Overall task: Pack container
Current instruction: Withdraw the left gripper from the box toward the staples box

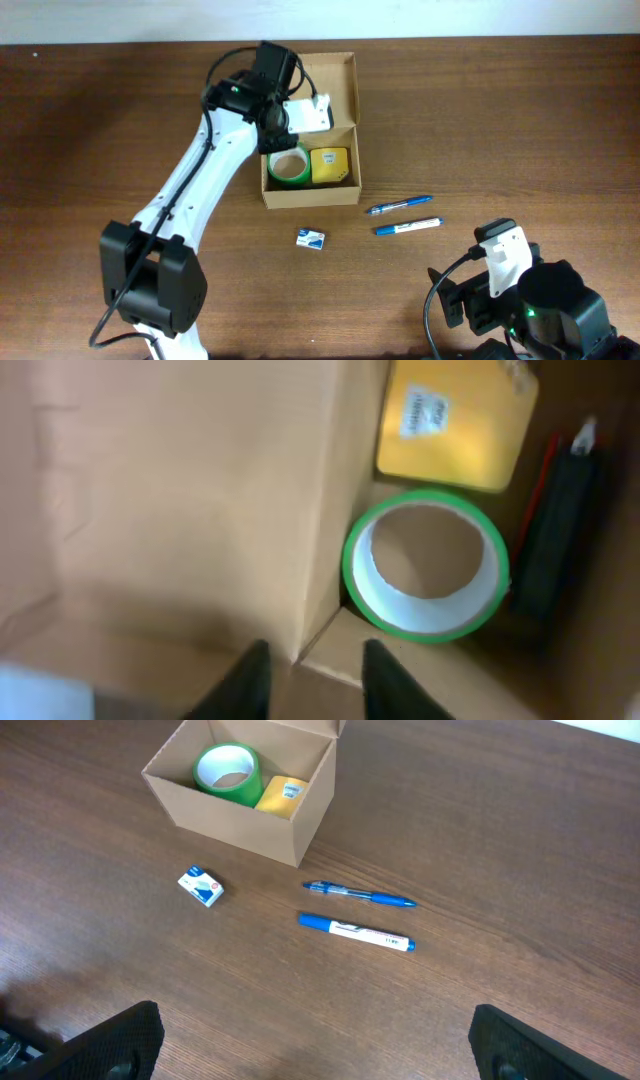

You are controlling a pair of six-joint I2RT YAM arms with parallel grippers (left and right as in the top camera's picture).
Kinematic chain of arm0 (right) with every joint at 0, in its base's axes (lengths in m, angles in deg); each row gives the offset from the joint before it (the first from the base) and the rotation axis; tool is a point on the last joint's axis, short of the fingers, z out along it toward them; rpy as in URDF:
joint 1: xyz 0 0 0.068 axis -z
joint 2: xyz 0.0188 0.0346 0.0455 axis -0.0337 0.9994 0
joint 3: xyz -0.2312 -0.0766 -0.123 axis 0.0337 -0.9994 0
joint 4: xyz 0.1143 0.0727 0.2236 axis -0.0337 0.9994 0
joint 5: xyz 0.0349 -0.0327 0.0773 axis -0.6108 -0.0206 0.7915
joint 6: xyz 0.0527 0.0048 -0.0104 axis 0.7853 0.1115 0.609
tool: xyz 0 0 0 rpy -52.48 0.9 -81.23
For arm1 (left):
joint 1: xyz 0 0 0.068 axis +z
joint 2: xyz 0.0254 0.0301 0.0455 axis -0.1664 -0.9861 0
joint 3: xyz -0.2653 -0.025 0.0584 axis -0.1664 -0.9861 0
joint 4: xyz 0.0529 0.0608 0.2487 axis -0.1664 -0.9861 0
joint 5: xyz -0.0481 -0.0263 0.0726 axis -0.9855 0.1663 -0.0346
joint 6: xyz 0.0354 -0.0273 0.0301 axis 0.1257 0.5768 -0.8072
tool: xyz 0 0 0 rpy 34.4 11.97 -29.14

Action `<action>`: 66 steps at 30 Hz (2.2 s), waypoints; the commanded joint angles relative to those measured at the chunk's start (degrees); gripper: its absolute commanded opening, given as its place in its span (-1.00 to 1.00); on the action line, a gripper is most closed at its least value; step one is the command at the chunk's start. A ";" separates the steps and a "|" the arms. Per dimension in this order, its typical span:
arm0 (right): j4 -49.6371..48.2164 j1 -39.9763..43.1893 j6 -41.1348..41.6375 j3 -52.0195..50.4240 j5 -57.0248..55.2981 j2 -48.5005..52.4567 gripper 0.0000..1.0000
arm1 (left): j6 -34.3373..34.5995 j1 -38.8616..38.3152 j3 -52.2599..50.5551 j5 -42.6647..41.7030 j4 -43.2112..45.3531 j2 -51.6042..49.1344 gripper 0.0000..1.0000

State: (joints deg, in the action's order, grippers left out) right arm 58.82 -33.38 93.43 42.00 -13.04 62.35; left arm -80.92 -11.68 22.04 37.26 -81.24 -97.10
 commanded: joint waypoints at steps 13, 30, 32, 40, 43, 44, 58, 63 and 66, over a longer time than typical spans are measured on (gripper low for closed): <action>-0.17 -0.31 -0.39 -0.24 -1.14 -0.44 0.98 | 42.45 0.04 7.82 -8.13 -10.69 7.41 -0.97; -0.17 -0.31 -0.39 -0.24 -1.14 -0.44 0.98 | 44.15 0.00 -9.86 -9.35 -17.68 42.51 -0.96; -0.17 -0.31 -0.39 -0.24 -1.14 -0.44 0.99 | 44.63 0.00 -14.95 -9.35 -16.76 47.91 -0.96; -0.17 -0.31 -0.39 -0.24 -1.14 -0.44 0.98 | 48.81 0.00 -28.70 -10.84 -16.61 61.51 -0.97; -0.17 -0.31 -0.39 -0.24 -1.14 -0.44 0.98 | 51.28 0.00 -34.16 -10.84 -16.48 62.36 -0.96; -0.17 -0.31 -0.39 -0.24 -1.14 -0.44 0.98 | 51.45 0.00 -35.87 -10.88 -16.09 62.27 -0.95; -0.20 -0.31 -0.42 -0.24 -3.02 -0.44 0.98 | 57.75 -0.02 -53.88 -19.37 1.36 56.85 0.29; -0.20 -0.31 -0.42 -0.24 -3.02 -0.44 0.98 | 57.90 -0.13 -56.17 -19.34 7.21 49.81 0.33; -0.22 -0.31 -0.42 -0.24 -3.02 -0.44 0.98 | 57.94 -1.22 -56.22 -17.49 9.29 45.29 0.53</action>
State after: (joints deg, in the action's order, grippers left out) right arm 58.80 -33.38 93.46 41.87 -14.96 62.35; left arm -23.64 -11.92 -33.49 19.03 -73.09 -48.71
